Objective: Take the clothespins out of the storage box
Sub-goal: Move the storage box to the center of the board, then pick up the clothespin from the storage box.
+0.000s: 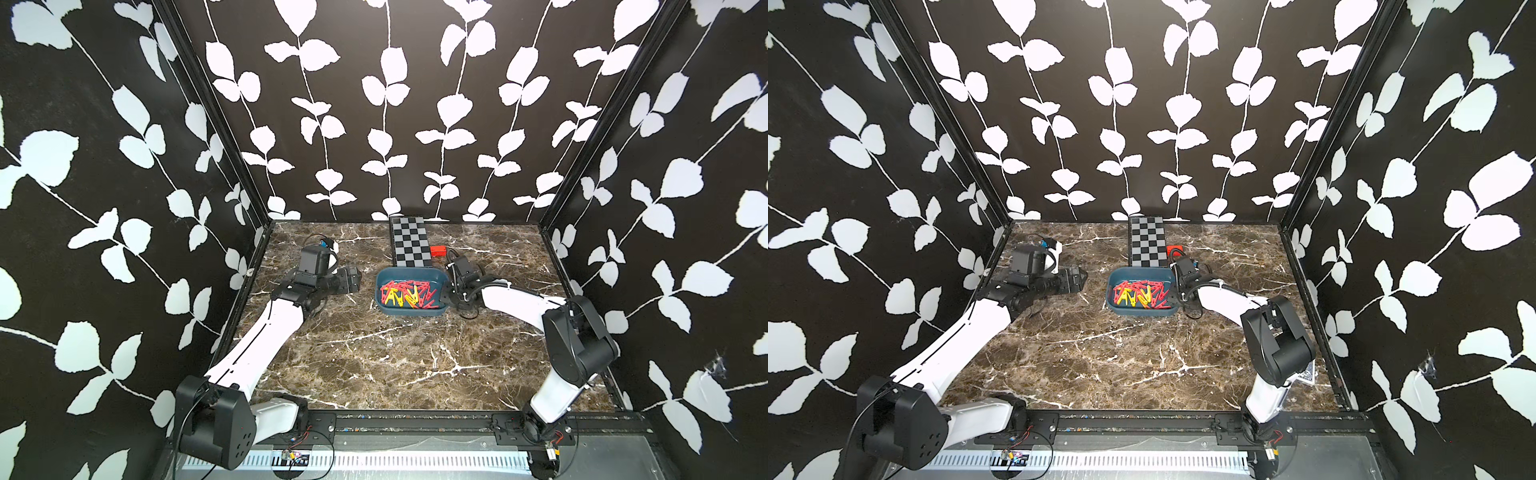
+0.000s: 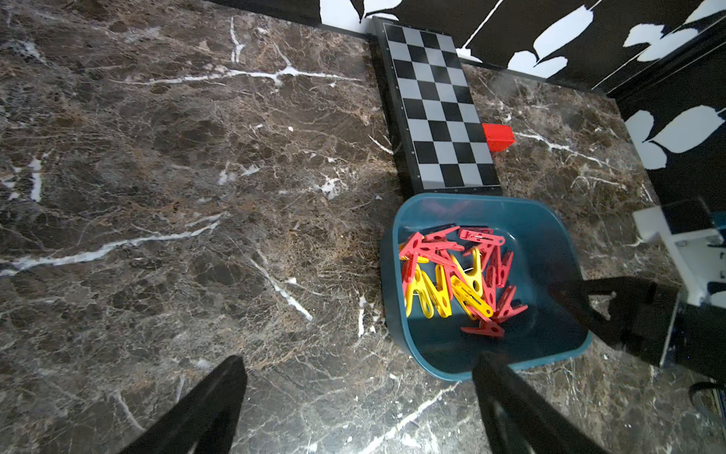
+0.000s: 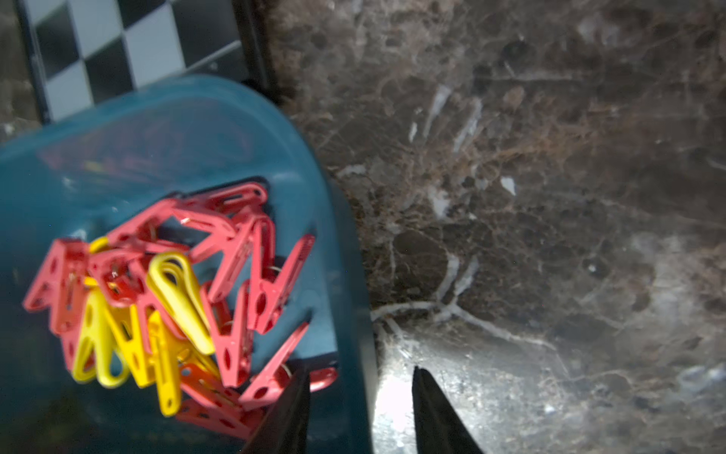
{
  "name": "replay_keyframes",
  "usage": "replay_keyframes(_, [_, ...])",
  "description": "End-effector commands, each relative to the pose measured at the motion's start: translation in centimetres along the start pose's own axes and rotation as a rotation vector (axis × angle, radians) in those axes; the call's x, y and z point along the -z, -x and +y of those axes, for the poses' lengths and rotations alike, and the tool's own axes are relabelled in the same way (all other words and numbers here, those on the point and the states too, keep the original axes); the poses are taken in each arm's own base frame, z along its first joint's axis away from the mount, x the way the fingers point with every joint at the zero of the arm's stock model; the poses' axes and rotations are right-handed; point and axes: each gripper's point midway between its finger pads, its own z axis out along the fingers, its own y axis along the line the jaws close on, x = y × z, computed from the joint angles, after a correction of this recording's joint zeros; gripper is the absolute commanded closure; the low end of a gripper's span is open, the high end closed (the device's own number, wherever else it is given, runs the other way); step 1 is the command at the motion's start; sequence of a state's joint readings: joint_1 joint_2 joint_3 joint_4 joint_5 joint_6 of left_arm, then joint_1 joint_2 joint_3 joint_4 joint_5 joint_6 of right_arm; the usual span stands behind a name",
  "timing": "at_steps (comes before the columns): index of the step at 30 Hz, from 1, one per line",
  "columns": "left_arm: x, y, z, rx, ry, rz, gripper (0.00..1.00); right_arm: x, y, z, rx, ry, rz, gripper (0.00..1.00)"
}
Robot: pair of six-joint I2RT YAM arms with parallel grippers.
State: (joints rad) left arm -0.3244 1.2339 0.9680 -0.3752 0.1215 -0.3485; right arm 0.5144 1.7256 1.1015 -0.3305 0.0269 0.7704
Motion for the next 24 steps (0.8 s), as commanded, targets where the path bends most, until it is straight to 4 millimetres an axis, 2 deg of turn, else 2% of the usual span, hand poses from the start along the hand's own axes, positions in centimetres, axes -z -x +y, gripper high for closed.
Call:
replay_keyframes(1, [-0.3,0.2,-0.9,-0.016,0.005,0.021,0.13,1.9,1.4,0.8,0.053,0.010,-0.030,0.40])
replay_keyframes(5, [-1.7,-0.1,-2.7,-0.071,-0.008,0.058,0.22,4.0,2.3,2.0,0.112,0.067,-0.065,0.27])
replay_keyframes(7, [-2.6,-0.2,-3.9,-0.119,-0.008,0.083,0.30,4.8,2.6,2.4,0.138,0.094,-0.085,0.16])
replay_keyframes(10, [-4.2,-0.7,-5.3,-0.196,0.009,0.136,0.38,7.1,3.4,3.2,0.160,0.151,-0.142,0.01])
replay_keyframes(18, [-8.8,-2.9,-7.5,-0.333,0.058,0.316,0.61,10.1,3.9,3.9,0.190,0.209,-0.188,0.01])
replay_keyframes(24, [-11.7,-4.5,-7.5,-0.398,0.093,0.414,0.66,11.2,4.1,3.9,0.188,0.219,-0.213,0.01])
